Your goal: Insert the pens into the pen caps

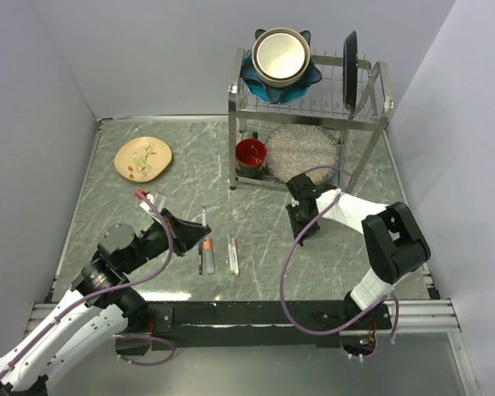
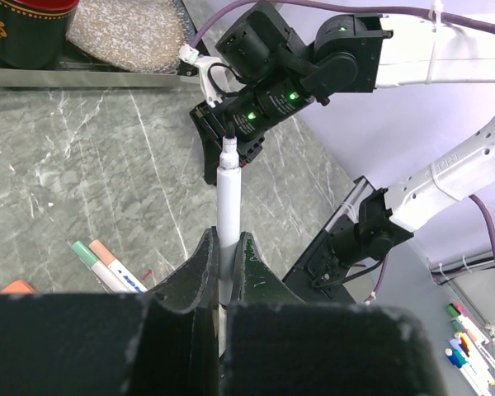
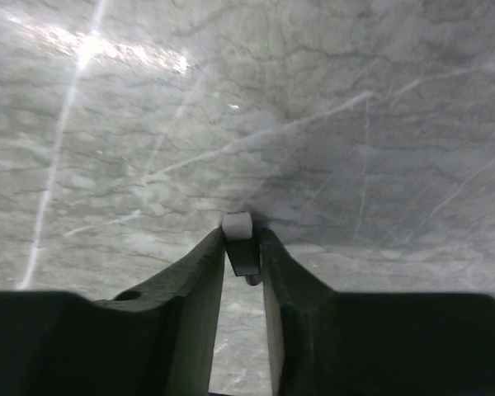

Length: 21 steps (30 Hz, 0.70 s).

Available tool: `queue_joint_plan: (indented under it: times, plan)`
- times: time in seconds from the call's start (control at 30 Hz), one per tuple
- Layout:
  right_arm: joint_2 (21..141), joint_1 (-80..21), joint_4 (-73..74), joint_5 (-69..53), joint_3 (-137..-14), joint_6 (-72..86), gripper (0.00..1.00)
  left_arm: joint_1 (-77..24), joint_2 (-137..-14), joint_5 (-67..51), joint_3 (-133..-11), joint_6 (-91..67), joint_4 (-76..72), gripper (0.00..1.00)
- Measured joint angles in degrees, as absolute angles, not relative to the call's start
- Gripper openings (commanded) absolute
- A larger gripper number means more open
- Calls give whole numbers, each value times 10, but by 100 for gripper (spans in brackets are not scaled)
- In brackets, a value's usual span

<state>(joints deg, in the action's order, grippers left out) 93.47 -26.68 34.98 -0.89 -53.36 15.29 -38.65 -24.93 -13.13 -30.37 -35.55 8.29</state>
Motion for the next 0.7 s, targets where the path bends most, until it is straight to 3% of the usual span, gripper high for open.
queue_joint_plan:
  times: [0.1, 0.17, 0.2, 0.4, 0.53, 0.7]
  plan:
    - [941, -266, 359, -6, -540, 154, 20, -387, -249, -131, -304, -356, 84, 1]
    - [942, -266, 360, -6, -540, 154, 3, -387, -249, -131, -304, -356, 84, 1]
    - [942, -266, 361, -5, -540, 154, 0, -387, -249, -131, -304, -356, 83, 1]
    - [909, -269, 369, 0, -541, 156, 0, -387, -251, -134, -303, -358, 75, 1]
    - [795, -293, 341, -25, -541, 178, 0, -387, -277, -159, -298, -376, 34, 1]
    - [619, -338, 181, -126, -518, 243, 0, -387, -340, -207, -264, -416, -51, 1]
